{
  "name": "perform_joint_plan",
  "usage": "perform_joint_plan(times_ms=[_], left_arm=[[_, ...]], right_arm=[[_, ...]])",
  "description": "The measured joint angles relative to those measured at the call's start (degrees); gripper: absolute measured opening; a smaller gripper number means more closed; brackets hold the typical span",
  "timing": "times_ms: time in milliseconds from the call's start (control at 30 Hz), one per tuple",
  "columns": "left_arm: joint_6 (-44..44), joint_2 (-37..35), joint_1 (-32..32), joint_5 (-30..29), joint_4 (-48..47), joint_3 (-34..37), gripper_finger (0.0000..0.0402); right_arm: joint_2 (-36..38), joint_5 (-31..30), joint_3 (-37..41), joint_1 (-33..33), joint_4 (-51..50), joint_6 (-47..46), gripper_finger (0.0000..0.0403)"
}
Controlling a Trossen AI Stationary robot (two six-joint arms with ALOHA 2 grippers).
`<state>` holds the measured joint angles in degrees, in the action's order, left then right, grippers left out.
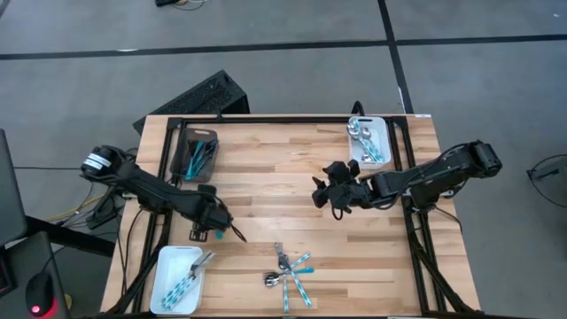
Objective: Sort silverware by color (type)
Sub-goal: Put the blue fork into the black bin
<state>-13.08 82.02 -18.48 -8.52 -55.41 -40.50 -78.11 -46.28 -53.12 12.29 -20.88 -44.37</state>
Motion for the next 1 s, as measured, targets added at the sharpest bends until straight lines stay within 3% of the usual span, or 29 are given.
perform_joint_plan(times_ms=[500,667,867,1000], left_arm=[[-3.73,4.88,-0.28,-7.31,-0.83,-0.22,0.0197],[-3.18,6.76,-0.33,-7.28,2.23,-0.6,0.0197],[-3.25,6.77,-0.14,-17.07,7.58,-6.99,0.0197],[1.02,6.86,-0.16,-16.96,8.25,-11.53,0.0197]], right_arm=[[0.0,-0.07,0.0,1.18,-0.09,1.55,0.0244],[0.0,-0.12,0.0,2.4,-1.57,1.52,0.0244],[0.0,-0.11,0.0,4.12,-2.07,1.48,0.0244],[0.0,-0.16,0.0,4.24,-2.15,1.31,0.0244]])
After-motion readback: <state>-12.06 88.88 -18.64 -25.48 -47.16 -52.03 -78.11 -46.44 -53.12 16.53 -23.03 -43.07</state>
